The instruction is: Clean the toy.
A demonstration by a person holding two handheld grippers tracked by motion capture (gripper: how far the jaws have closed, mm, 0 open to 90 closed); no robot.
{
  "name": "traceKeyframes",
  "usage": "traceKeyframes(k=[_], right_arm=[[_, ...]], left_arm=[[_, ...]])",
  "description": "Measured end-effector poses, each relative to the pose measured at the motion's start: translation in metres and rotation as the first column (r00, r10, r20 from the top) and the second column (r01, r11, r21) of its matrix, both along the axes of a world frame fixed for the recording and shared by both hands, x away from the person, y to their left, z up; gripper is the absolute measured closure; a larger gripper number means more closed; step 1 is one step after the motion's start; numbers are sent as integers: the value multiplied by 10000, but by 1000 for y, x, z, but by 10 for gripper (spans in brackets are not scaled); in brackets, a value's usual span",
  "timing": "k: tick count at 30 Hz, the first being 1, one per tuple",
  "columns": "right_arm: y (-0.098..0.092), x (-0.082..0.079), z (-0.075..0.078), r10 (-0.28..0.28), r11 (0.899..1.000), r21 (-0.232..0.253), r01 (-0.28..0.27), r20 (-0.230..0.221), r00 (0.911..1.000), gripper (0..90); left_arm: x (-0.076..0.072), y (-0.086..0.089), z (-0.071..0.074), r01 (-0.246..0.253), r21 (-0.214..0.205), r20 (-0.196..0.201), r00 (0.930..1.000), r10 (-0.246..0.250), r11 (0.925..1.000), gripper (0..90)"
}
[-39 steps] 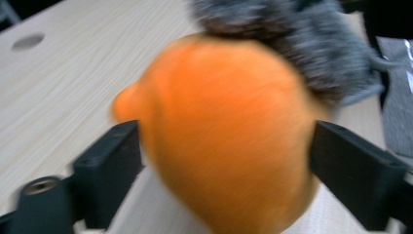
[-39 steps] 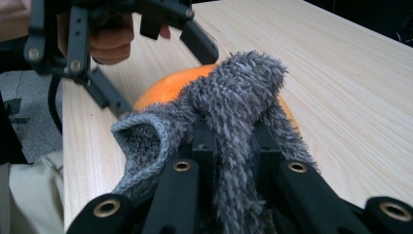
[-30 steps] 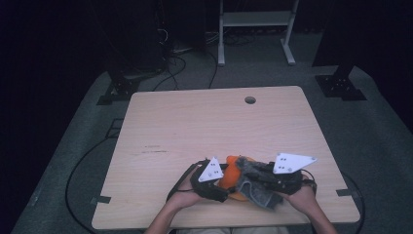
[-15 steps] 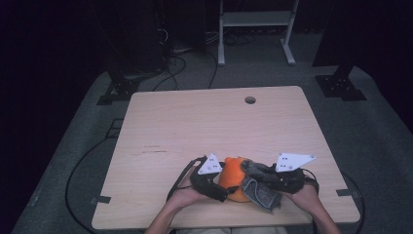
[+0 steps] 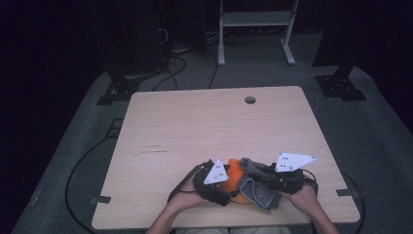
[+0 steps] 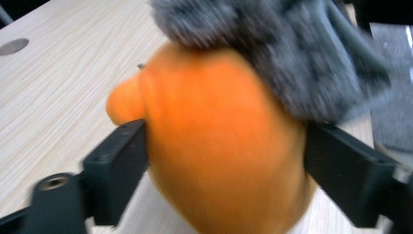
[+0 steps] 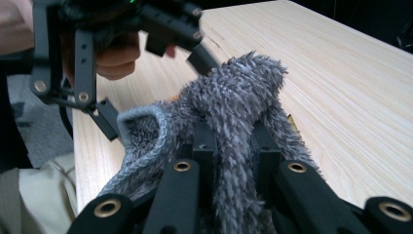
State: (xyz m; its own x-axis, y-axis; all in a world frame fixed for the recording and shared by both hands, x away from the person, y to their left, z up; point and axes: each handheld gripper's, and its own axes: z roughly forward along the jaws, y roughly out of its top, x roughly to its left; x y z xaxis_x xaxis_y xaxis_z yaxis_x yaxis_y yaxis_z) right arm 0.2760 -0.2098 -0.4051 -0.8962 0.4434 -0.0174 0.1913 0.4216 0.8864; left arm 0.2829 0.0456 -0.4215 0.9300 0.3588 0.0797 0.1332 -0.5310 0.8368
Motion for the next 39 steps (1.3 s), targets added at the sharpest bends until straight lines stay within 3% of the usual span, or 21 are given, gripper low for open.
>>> traceKeyframes(k=[1,3,6,8,10,14,16,18,19,21,23,25,26,27,28,29,30,32,34,36,39], right_arm=[[2,-2,0,71,10000,-39,-71,21,10000,768],[7,-4,0,161,9998,-151,-160,76,9998,768],[3,0,-1,226,9997,-135,-227,-84,9997,769],[-5,5,-3,-120,9996,-249,114,-228,9997,769],[-12,8,-6,-337,9994,8,338,-566,9978,769],[-8,7,-4,-132,9999,-84,128,-474,9988,769],[-3,5,-5,166,9998,-100,-171,-485,9987,769],[1,2,-5,338,9991,-236,-346,-345,9988,768],[3,1,-5,318,9990,-289,-327,-291,9991,768],[3,1,-4,215,9988,-427,-223,-193,9996,768],[1,1,-1,34,9991,-420,-39,-124,9999,769],[-4,-1,6,-134,9995,-284,137,120,9998,769],[-5,-3,10,-204,9996,-172,208,259,9995,769],[-5,-4,12,-267,9996,-84,270,361,9990,769],[-4,-4,12,-275,9996,-45,277,412,9988,769],[-2,-2,10,-258,9995,-161,264,373,9990,769],[1,-1,6,-251,9991,-329,259,273,9993,769],[7,1,-3,-17,9998,-178,17,11,10000,769],[14,0,-5,261,9995,-171,-262,-72,9996,768],[20,-1,-5,442,9986,-285,-442,16,9990,768],[17,-1,-6,473,9976,-512,-468,73,9989,768]], left_arm=[[2,-1,0,-50,-135,-311,9995,46,9999,128],[0,0,-4,94,99,155,9998,-95,9999,195],[1,4,-6,69,208,200,9998,-73,9998,268],[3,8,-8,15,370,101,9999,-19,9993,283],[5,11,-9,103,241,-61,9999,-102,9997,280],[12,13,-5,-245,-290,-871,9960,219,9993,121],[16,13,-7,-493,-214,-1269,9908,462,9986,60],[17,12,-12,-416,-193,-1489,9881,383,9989,44],[16,12,-14,-292,-187,-1358,9904,264,9994,74],[11,11,-12,-215,-188,-716,9972,201,9996,227],[3,9,-5,-82,-479,291,9995,96,9988,337],[-2,7,1,-26,-873,1236,9922,134,9962,359],[-5,6,2,35,-912,1842,9828,134,9958,360],[-6,6,2,80,-791,2180,9759,95,9968,357],[-5,6,0,129,-528,2246,9745,-7,9985,342],[-3,6,-3,77,-299,2110,9775,-12,9995,317],[0,8,-6,-66,-473,1838,9828,152,9989,259],[10,15,-6,-387,-1053,506,9977,443,9937,143],[19,19,-7,-818,-1298,-327,9964,782,9882,83],[23,20,-12,-789,-937,-1105,9915,684,9925,84],[18,21,-16,-393,-942,-625,9975,335,9948,212]])
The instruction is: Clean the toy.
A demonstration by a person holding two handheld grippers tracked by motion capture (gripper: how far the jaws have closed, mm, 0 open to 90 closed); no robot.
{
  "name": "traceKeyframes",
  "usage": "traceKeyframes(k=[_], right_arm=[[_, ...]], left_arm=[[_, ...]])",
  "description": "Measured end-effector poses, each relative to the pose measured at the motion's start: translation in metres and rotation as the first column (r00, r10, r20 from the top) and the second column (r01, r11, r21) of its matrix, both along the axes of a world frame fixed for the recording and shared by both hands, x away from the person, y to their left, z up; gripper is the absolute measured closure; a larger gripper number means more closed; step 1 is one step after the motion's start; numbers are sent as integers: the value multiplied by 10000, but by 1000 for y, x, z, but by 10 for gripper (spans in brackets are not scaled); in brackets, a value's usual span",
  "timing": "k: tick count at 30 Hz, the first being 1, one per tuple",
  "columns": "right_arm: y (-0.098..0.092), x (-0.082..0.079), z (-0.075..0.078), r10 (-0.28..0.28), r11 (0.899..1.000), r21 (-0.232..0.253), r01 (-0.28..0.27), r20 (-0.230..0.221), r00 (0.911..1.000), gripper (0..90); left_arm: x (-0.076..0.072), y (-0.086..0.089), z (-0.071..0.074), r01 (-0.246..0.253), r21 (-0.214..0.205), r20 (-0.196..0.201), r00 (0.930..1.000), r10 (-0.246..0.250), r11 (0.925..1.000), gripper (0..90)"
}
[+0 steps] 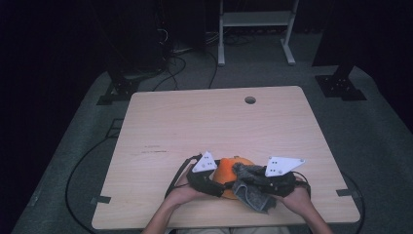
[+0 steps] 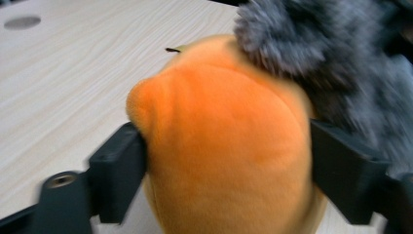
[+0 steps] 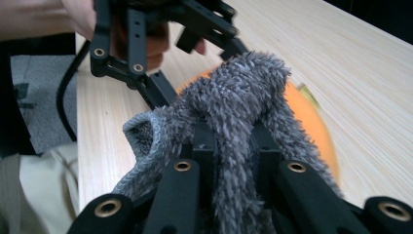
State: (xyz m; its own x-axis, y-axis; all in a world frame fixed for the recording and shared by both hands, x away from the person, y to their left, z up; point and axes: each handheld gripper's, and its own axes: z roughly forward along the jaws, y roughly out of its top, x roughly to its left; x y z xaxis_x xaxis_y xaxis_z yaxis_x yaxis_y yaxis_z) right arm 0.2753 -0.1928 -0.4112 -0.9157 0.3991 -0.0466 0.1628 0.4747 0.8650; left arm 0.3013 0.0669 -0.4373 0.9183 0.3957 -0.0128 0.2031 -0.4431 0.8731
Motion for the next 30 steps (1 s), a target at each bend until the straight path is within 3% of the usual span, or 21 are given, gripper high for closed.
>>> traceKeyframes(k=[4,6,11,12,15,16,17,18,19,21,23,24,26,28,30], right_arm=[[-22,7,0,-741,9972,0,741,-201,9970,764],[-26,8,1,-844,9961,238,849,-234,9962,763],[-15,4,-2,-346,9992,191,355,-454,9984,764],[-13,3,-1,-344,9994,76,347,-392,9986,763],[-14,0,4,-480,9987,-151,477,-160,9987,765],[-15,-1,7,-551,9985,-48,551,-39,9985,765],[-16,-3,11,-614,9980,148,613,110,9981,765],[-16,-5,16,-641,9976,268,633,326,9974,765],[-15,-8,21,-737,9969,328,719,579,9956,765],[-13,-7,22,-777,9966,320,756,699,9945,766],[-9,-3,12,-756,9971,-36,759,438,9962,766],[-5,-1,5,-695,9975,-77,698,357,9969,766],[2,-2,0,-538,9985,64,536,348,9979,765],[6,-3,4,-522,9985,-148,531,559,9971,766],[1,-1,2,-649,9979,55,647,546,9964,765]], left_arm=[[-4,-2,2,178,232,308,9994,-185,9996,245],[-6,-2,3,351,343,474,9982,-367,9988,246],[3,-1,11,-168,165,-431,9989,175,9997,56],[3,-2,9,111,135,-515,9986,-104,9998,76],[-6,-5,11,192,-38,595,9980,-189,9998,283],[-9,-7,14,231,-203,1189,9927,-206,9995,318],[-14,-8,16,182,-334,1940,9809,-114,9993,331],[-18,-11,17,151,-424,2654,9641,-33,9990,331],[-18,-11,17,210,-429,2758,9612,-84,9989,322],[-14,-10,12,277,-156,2448,9693,-230,9995,281],[-7,-8,7,66,11,1604,9870,-67,10000,161],[-5,-7,7,-2,-97,1319,9913,15,10000,121],[-7,-4,9,62,92,1527,9882,-75,9999,140],[-9,2,9,223,328,1902,9813,-281,9992,222],[-9,6,8,291,470,1904,9810,-376,9985,258]])
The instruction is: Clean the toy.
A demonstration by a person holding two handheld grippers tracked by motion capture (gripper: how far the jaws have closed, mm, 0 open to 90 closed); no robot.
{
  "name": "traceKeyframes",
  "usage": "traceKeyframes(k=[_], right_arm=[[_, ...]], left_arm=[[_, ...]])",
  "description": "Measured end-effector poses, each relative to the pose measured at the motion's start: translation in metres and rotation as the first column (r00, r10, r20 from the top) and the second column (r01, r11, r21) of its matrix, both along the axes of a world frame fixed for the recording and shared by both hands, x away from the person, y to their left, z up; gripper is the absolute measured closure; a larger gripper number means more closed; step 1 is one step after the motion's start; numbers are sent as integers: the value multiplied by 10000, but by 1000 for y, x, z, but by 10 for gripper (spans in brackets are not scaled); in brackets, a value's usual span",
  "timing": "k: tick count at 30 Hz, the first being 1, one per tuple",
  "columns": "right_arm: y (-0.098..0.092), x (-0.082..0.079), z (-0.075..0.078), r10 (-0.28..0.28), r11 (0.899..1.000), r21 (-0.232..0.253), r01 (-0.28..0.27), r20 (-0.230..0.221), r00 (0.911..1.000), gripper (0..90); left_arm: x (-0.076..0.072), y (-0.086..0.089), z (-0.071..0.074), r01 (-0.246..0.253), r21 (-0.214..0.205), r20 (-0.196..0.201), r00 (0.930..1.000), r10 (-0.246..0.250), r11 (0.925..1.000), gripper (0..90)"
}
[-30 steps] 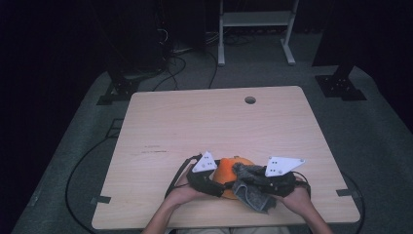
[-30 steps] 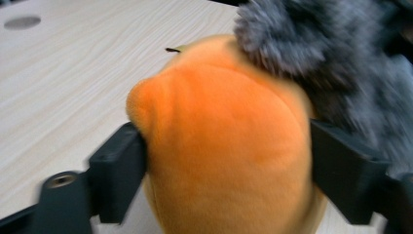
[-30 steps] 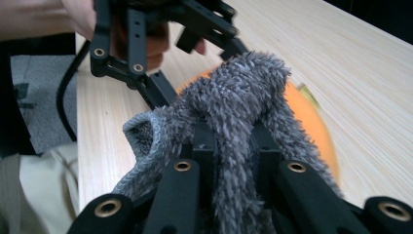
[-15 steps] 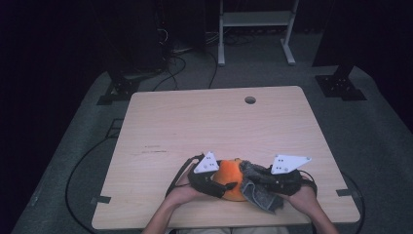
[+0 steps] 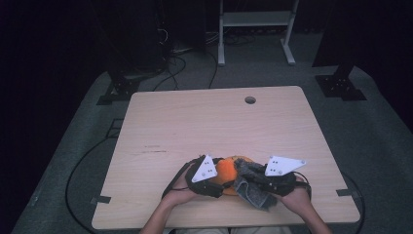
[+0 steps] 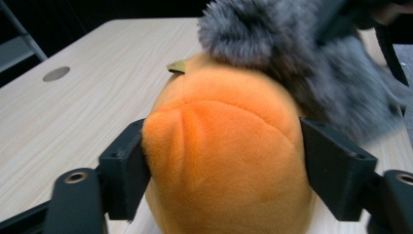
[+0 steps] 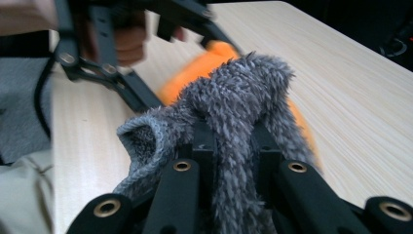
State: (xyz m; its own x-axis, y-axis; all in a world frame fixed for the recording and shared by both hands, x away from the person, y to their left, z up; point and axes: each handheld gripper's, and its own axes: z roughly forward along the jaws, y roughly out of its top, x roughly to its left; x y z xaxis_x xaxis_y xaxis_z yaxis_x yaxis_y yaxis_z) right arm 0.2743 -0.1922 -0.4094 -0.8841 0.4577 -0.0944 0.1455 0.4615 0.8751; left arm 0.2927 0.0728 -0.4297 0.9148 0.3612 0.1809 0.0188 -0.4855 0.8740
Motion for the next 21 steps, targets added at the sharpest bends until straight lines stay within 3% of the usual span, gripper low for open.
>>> traceKeyframes(k=[3,5,8,9,10,13,15,18,21], right_arm=[[-15,9,-9,-475,9989,-10,475,-300,9984,765],[-19,10,-10,-773,9961,-441,768,-90,9970,765],[-17,10,-12,-650,9968,-464,644,-117,9978,765],[-15,8,-11,-651,9968,-457,649,-25,9979,765],[-12,5,-10,-576,9972,-476,581,119,9983,764],[-7,1,-2,-331,9990,-297,340,301,9990,764],[-8,3,-4,-196,9998,-37,197,118,9997,764],[-15,13,-13,-296,9989,360,313,-480,9984,764],[-22,14,-14,-705,9975,48,708,-493,9963,764]], left_arm=[[0,4,-3,150,238,-8,9999,-149,9996,276],[-1,5,-5,207,255,-10,9998,-207,9995,279],[-1,5,-3,157,135,-202,9997,-155,9998,207],[3,4,2,-79,38,-648,9979,81,10000,167],[4,4,5,-178,-38,-732,9972,175,9998,156],[4,7,4,-53,87,-550,9985,58,9999,221],[4,10,1,6,288,-446,9990,7,9996,245],[5,14,-1,62,311,-649,9979,-42,9995,257],[6,16,0,165,382,-680,9976,-138,9991,256]])
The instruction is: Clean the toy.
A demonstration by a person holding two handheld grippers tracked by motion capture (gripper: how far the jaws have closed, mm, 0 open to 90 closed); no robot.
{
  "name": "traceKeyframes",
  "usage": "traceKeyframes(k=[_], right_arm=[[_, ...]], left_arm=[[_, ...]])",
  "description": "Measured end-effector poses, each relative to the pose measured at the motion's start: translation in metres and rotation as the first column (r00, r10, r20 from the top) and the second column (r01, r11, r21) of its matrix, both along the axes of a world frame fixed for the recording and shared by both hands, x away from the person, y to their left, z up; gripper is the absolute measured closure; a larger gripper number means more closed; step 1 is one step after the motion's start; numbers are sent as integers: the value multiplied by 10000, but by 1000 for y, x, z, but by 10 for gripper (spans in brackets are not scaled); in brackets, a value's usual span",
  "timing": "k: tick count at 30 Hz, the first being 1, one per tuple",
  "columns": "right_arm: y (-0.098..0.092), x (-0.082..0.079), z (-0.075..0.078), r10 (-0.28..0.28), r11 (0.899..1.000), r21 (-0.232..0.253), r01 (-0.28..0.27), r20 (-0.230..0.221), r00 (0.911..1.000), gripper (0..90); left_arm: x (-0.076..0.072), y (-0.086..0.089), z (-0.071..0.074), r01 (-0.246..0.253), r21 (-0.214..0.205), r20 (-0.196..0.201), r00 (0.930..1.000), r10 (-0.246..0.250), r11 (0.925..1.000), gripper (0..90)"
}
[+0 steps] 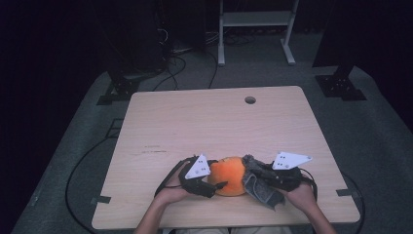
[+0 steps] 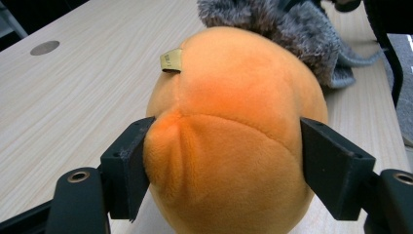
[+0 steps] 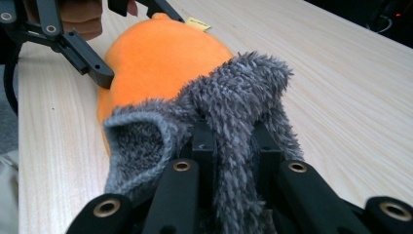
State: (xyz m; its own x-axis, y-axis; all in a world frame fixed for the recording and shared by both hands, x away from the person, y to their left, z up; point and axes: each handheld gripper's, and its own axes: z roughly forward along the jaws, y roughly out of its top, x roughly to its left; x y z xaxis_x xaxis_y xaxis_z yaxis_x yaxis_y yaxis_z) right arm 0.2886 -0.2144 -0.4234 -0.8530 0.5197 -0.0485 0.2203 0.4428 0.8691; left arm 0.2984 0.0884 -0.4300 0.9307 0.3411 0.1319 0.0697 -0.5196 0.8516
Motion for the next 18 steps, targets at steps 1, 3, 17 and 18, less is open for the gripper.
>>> traceKeyframes(k=[1,3,17,18], right_arm=[[-1,-2,2,17,9999,110,-18,72,10000,764],[0,-7,8,213,9986,483,-223,217,9995,764],[-10,3,0,118,9951,981,-73,-456,9989,764],[-8,3,2,255,9930,1161,-206,-411,9988,764]], left_arm=[[0,0,0,40,4,16,10000,-40,10000,256],[-1,-1,-1,138,26,88,9999,-139,9999,257],[-2,5,-5,384,119,-54,9993,-383,9992,257],[-2,6,-6,399,108,-79,9992,-398,9991,257]])
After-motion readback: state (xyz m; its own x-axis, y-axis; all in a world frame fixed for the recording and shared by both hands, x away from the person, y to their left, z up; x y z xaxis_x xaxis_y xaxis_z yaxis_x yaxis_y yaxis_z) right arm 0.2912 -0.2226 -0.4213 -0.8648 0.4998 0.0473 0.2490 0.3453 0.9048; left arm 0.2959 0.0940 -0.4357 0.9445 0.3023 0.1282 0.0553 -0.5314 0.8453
